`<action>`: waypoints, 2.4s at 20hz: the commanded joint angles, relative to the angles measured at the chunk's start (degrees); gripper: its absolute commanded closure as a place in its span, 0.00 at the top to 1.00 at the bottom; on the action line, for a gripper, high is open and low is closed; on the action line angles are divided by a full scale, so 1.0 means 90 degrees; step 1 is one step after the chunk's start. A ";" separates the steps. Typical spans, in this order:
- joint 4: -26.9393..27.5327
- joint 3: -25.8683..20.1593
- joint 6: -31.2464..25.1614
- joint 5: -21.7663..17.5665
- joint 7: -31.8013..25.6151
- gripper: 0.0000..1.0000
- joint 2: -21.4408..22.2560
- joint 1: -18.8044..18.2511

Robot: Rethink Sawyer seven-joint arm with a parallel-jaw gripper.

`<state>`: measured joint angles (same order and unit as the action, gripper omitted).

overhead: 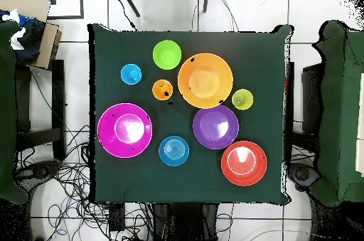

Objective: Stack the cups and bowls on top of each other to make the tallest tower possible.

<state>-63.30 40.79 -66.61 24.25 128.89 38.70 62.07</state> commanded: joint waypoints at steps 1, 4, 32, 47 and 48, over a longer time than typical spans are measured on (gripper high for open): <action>-0.0693 -0.0825 -0.0211 -0.0548 0.0085 0.00 0.0024 -0.0155; -0.0730 -0.0863 -0.0180 -0.0553 0.0054 0.00 0.0059 -0.0180; -0.1147 -0.1116 0.0104 -0.0517 0.0391 0.00 0.0429 -0.0371; -0.0272 -0.0978 -0.0442 -0.0419 0.1048 0.00 0.0002 -0.0584; -0.0227 -0.1011 -0.0542 -0.0379 0.1024 0.00 0.0016 -0.0635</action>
<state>-65.56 37.66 -66.62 22.76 128.89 42.63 59.14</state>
